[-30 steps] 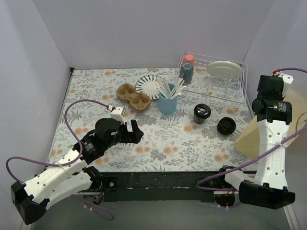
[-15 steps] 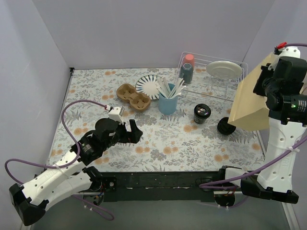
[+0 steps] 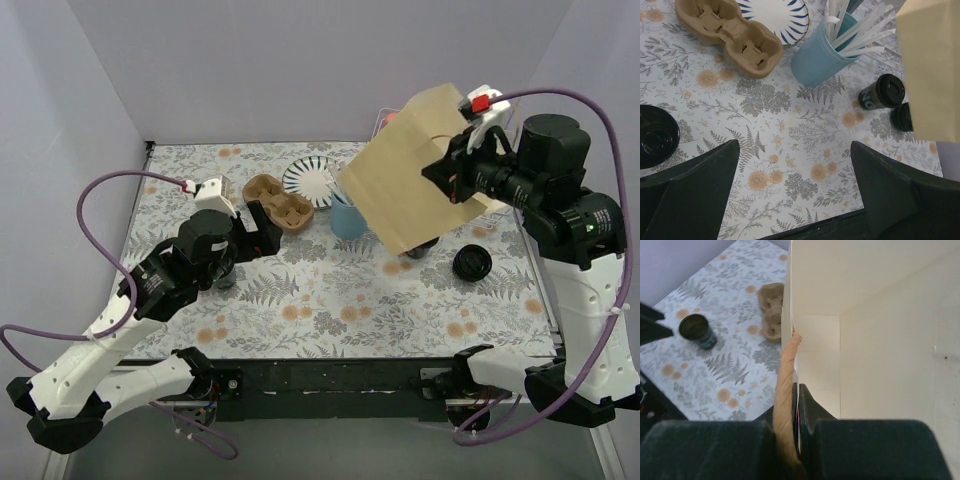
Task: Pack the takeout coffee
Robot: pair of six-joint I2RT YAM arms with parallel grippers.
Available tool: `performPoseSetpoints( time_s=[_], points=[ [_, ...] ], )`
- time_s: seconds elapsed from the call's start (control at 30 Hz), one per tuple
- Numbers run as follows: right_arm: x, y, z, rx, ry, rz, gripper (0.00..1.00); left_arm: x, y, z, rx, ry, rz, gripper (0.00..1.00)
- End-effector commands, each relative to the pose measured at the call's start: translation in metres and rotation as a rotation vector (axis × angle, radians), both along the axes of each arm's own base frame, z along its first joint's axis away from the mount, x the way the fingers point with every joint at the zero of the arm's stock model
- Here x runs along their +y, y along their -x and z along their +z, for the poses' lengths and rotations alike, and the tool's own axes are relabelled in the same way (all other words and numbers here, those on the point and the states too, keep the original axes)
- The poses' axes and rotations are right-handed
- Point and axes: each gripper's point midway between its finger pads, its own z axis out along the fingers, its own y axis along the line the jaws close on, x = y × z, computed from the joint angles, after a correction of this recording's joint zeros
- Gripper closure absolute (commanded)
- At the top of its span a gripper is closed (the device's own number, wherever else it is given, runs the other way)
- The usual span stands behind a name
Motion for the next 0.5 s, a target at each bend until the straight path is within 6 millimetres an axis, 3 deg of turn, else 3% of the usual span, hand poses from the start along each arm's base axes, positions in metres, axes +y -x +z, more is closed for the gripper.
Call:
performPoseSetpoints(
  time_s=[0.0,0.17,0.23,0.27,0.37,0.47],
  points=[
    [0.04,0.027,-0.004,-0.076,0.032,0.228,0.99,0.019,0.001,0.023,0.001,-0.003,0.092,0.07],
    [0.076,0.057,-0.063,-0.001,0.114,0.41,0.99,0.038,0.001,0.044,-0.017,-0.054,0.156,0.07],
    [0.079,0.064,-0.063,-0.039,0.11,0.428,0.99,0.042,-0.001,0.04,-0.001,-0.093,0.178,0.07],
    [0.087,0.071,-0.074,-0.025,0.12,0.465,0.99,0.044,-0.002,0.04,-0.003,-0.106,0.191,0.07],
    [0.102,0.085,-0.081,-0.061,0.132,0.538,0.99,0.041,-0.006,0.029,0.019,-0.135,0.193,0.07],
    [0.117,0.092,-0.101,-0.102,0.182,0.596,0.99,0.04,-0.011,0.018,0.04,-0.134,0.219,0.06]
  ],
)
